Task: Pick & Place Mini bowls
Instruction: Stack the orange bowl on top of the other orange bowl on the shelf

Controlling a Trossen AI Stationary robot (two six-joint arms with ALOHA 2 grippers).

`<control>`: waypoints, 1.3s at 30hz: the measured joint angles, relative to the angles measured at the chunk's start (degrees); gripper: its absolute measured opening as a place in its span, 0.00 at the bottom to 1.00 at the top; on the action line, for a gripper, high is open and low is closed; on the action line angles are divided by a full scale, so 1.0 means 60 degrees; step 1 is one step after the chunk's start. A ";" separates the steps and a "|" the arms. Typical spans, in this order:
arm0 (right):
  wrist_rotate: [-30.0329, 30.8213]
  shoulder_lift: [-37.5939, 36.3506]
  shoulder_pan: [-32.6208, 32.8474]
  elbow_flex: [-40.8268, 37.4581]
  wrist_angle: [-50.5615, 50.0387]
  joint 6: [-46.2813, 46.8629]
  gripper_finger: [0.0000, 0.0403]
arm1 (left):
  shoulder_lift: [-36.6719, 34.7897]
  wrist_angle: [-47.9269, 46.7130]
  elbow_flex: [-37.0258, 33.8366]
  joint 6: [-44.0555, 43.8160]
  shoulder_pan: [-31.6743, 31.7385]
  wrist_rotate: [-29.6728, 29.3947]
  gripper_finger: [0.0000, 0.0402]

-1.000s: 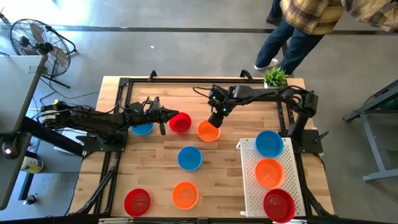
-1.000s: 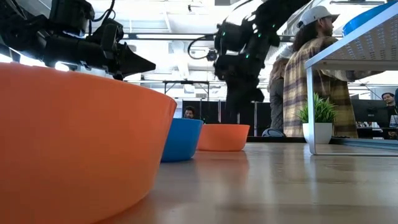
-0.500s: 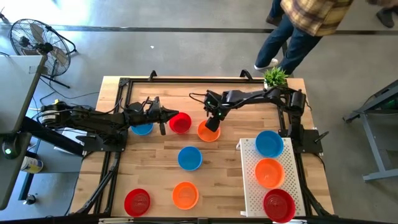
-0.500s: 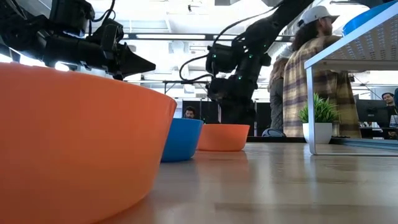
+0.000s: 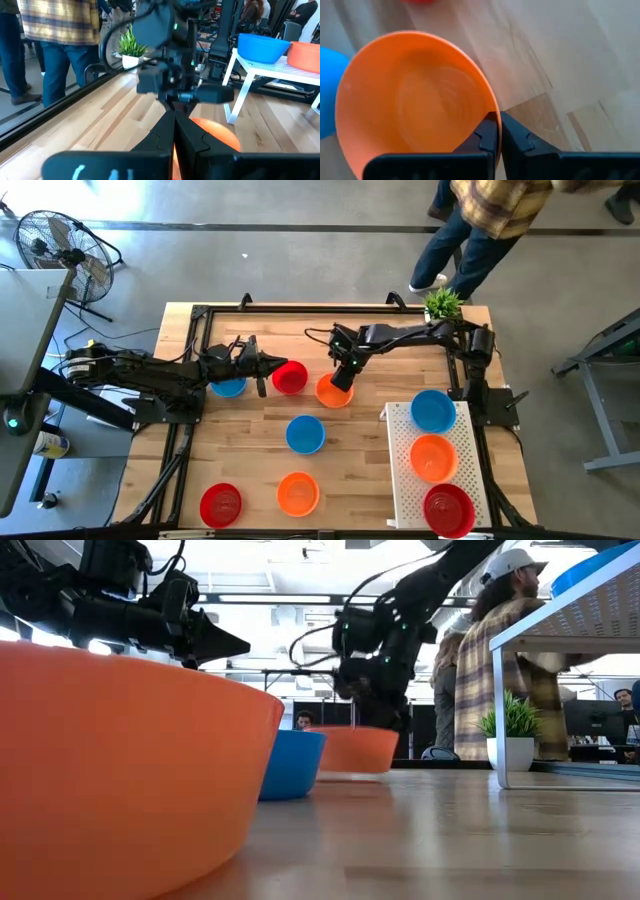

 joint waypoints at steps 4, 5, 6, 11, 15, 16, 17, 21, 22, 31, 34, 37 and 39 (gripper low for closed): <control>-0.0101 -0.0587 -0.0086 0.0004 -0.0239 0.0070 0.01 | 0.0000 -0.0001 0.0000 0.0000 -0.0002 0.0004 0.00; -0.0094 -0.0752 -0.0112 0.0004 -0.0403 0.0073 0.01 | 0.0000 0.0000 0.0000 0.0000 -0.0002 0.0004 0.00; -0.0128 -0.0948 -0.0132 0.0003 -0.0574 0.0109 0.01 | 0.0000 0.0000 0.0000 0.0000 -0.0002 0.0004 0.00; -0.0513 -0.1983 -0.0197 0.0469 -0.2025 0.0265 0.00 | 0.0000 0.0000 0.0000 0.0000 -0.0001 0.0011 0.00; -0.0488 -0.2673 -0.0005 0.1551 -0.4000 0.0402 0.00 | 0.0000 0.0000 0.0000 0.0000 -0.0001 0.0015 0.00; -0.0440 -0.2830 0.0086 0.1900 -0.4445 0.0475 0.00 | 0.0000 0.0004 0.0000 0.0000 -0.0001 0.0015 0.00; -0.0374 -0.2966 0.0206 0.2253 -0.4888 0.0529 0.00 | 0.0000 0.0004 0.0000 0.0000 -0.0001 0.0015 0.00; 0.0248 -0.3378 0.0965 0.3637 -0.6448 0.1141 0.00 | 0.0000 0.0004 0.0000 0.0000 0.0001 0.0015 0.00; 0.0533 -0.3456 0.1223 0.3904 -0.6741 0.1329 0.00 | 0.0000 0.0004 0.0000 0.0000 -0.0002 0.0015 0.00; 0.1836 -0.4140 0.4118 0.4277 -0.7448 0.3555 0.00 | 0.0000 0.0004 0.0000 0.0001 -0.0002 0.0017 0.00; 0.1950 -0.4327 0.5014 0.4277 -0.7857 0.4316 0.00 | 0.0000 0.0004 0.0000 0.0003 -0.0001 0.0018 0.00; 0.2006 -0.4533 0.5902 0.4273 -0.8218 0.5142 0.00 | 0.0000 0.0004 0.0000 0.0000 0.0000 0.0018 0.00; 0.2035 -0.4670 0.6477 0.4273 -0.8483 0.5741 0.00 | 0.0000 0.0004 0.0000 0.0000 0.0001 0.0017 0.00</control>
